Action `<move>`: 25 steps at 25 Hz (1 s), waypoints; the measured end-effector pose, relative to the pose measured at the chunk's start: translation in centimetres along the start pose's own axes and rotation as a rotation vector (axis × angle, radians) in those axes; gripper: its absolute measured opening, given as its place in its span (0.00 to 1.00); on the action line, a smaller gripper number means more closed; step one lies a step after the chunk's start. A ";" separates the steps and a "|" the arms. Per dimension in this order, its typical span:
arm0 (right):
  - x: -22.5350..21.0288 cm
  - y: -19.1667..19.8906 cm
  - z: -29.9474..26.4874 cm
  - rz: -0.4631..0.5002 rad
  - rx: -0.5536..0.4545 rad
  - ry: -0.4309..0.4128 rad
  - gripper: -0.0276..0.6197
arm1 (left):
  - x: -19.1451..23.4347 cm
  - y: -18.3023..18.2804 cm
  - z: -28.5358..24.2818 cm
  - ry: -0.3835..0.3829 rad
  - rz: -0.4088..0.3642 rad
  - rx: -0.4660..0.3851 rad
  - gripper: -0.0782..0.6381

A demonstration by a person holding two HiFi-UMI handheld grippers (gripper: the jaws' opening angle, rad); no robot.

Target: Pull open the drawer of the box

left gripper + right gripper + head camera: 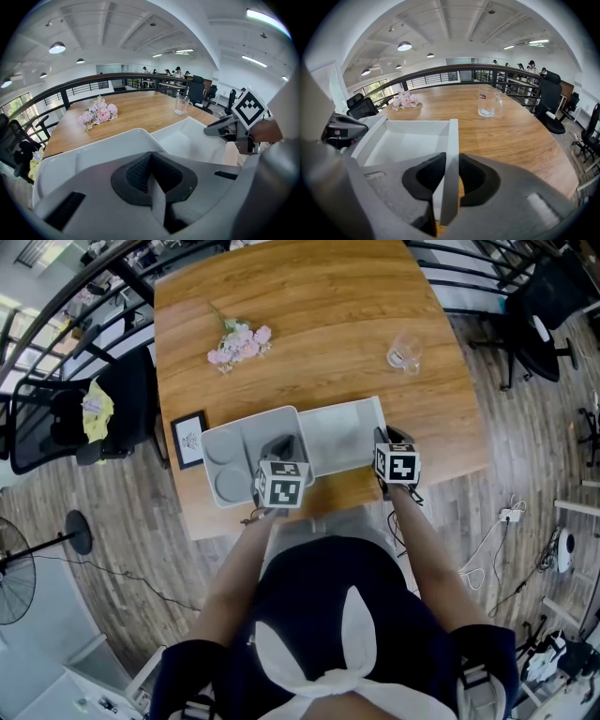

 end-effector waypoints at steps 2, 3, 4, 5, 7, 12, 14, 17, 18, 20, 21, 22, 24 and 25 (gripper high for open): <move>0.0 0.0 0.0 0.002 -0.002 -0.001 0.17 | 0.0 0.1 -0.1 -0.002 0.005 0.001 0.13; 0.0 0.0 -0.1 0.003 -0.003 -0.001 0.17 | 0.0 0.2 -0.2 -0.002 0.007 0.001 0.13; -0.1 0.1 -0.1 0.004 -0.004 -0.001 0.17 | 0.0 0.2 -0.2 -0.002 0.007 0.001 0.13; -0.1 0.1 -0.1 0.004 -0.005 -0.002 0.18 | 0.0 0.2 -0.2 -0.001 0.007 0.001 0.13; -0.1 0.1 -0.2 0.007 -0.007 -0.005 0.18 | 0.0 0.2 -0.2 -0.001 0.005 0.000 0.13; -0.1 0.1 0.0 0.015 -0.008 -0.009 0.18 | 0.0 0.2 -0.1 0.000 0.005 0.001 0.13; -0.1 0.2 0.1 0.016 -0.008 -0.010 0.18 | -0.1 0.2 -0.1 0.001 0.004 0.000 0.13; -0.1 0.1 0.1 0.022 -0.018 -0.012 0.19 | -0.2 0.2 -0.1 0.003 0.001 0.000 0.13; -0.1 -0.1 0.2 0.024 -0.022 -0.012 0.20 | -0.2 0.2 -0.1 0.004 0.000 0.000 0.13; 0.1 -0.4 0.3 0.024 -0.029 -0.011 0.22 | -0.1 0.2 -0.1 0.005 -0.001 0.000 0.13; 0.2 -0.5 0.4 0.022 -0.035 -0.009 0.23 | -0.1 0.2 -0.1 0.006 -0.001 0.000 0.13; 0.2 -0.7 0.5 0.020 -0.041 -0.005 0.24 | -0.1 0.2 -0.1 0.007 0.001 0.001 0.13; 0.3 -1.0 0.8 0.018 -0.055 0.002 0.25 | -0.1 0.1 -0.1 0.009 0.002 0.002 0.13; 0.4 -1.2 1.0 0.019 -0.064 0.005 0.25 | -0.1 0.1 -0.1 0.009 0.002 0.001 0.13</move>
Point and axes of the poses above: the fingertips, and each gripper's own axes: z backward along the fingers, x to its left, y out of its underside, the point moved 9 cm from there along z, backward along the fingers, and after that the axes turned 4 degrees about x, right-handed, at the moved point
